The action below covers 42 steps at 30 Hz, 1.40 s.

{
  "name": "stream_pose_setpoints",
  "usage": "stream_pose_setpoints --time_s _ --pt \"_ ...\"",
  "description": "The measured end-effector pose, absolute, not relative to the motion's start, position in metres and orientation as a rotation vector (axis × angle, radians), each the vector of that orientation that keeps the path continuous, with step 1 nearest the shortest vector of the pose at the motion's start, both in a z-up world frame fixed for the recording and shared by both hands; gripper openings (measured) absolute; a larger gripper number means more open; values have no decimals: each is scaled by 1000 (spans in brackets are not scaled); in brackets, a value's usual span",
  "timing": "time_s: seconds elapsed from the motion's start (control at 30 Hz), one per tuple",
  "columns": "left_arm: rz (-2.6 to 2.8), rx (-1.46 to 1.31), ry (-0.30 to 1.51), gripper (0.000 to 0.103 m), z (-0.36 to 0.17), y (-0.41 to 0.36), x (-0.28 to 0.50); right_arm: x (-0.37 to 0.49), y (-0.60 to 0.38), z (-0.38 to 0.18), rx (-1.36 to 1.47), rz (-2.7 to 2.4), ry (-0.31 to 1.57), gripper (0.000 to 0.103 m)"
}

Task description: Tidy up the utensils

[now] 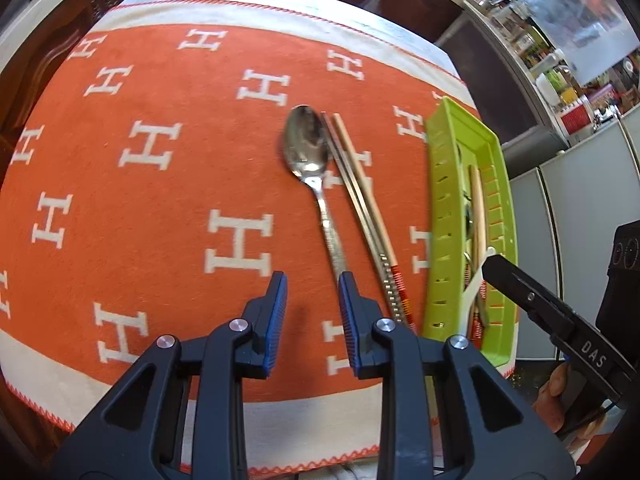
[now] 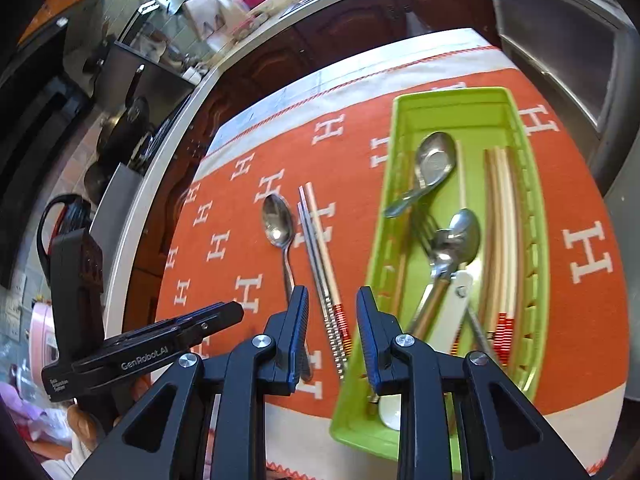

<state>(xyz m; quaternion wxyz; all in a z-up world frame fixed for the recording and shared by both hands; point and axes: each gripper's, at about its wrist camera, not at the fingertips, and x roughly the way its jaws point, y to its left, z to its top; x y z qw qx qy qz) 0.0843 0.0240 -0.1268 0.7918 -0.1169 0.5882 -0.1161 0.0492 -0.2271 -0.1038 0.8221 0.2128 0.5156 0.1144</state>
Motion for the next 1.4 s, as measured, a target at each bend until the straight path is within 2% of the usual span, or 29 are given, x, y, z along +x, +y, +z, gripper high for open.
stream_pose_setpoints --time_s 0.33,0.73,1.07,1.4 --pt "-247 -328 1240 23 -144 45 122 86 -193 -107 370 257 1134 24" --pt "-289 -334 1217 24 -170 43 190 170 -158 -144 214 229 1263 12" --pt "-372 -292 1127 24 -179 25 206 186 -140 -176 79 221 1341 11" --pt "-403 -279 1032 24 -184 15 202 181 -118 -179 -85 215 1292 12"
